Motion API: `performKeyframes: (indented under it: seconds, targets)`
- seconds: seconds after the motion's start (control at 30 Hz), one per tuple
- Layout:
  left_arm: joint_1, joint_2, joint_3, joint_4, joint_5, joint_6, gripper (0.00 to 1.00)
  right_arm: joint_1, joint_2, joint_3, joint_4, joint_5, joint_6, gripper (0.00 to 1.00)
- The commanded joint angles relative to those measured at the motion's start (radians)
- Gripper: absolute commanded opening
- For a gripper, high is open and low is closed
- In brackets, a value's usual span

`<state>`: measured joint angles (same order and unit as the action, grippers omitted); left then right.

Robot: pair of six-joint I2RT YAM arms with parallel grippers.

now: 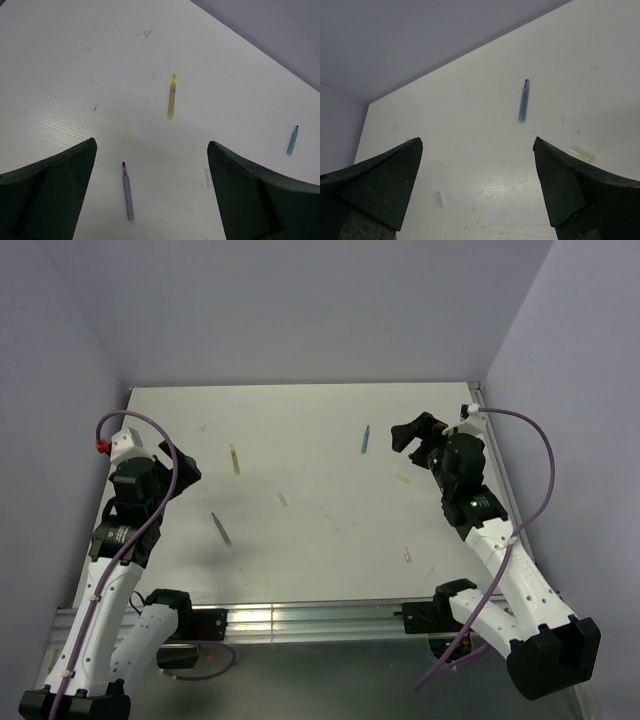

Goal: Insert the pens into the pen caps

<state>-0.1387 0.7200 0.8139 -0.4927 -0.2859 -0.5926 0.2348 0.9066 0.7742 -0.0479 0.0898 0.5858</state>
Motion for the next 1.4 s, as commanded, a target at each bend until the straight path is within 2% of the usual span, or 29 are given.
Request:
performKeyframes:
  seconds: [0.0, 0.43, 0.77, 0.97, 1.1, 1.37]
  targets:
    - [0.005, -0.002, 0.036, 0.016, 0.007, -0.003, 1.0, -0.008, -0.011, 0.004, 0.019, 0.03, -0.009, 1.0]
    - [0.007, -0.002, 0.037, 0.014, -0.001, -0.006, 0.99, -0.008, -0.005, 0.01, -0.026, 0.06, -0.023, 1.0]
    - [0.008, 0.013, 0.047, -0.021, -0.093, -0.035, 0.99, -0.008, 0.031, 0.01, -0.047, 0.056, -0.023, 0.99]
    - [0.008, 0.054, 0.038, -0.085, -0.144, -0.145, 0.97, -0.008, 0.026, -0.009, -0.044, 0.041, -0.02, 0.98]
    - [0.008, 0.064, -0.053, -0.064, -0.087, -0.28, 0.95, -0.008, 0.028, -0.026, -0.026, 0.013, -0.015, 0.97]
    - [0.008, 0.104, -0.17, -0.021, -0.058, -0.339, 0.92, -0.006, 0.04, -0.038, -0.02, -0.038, -0.014, 0.96]
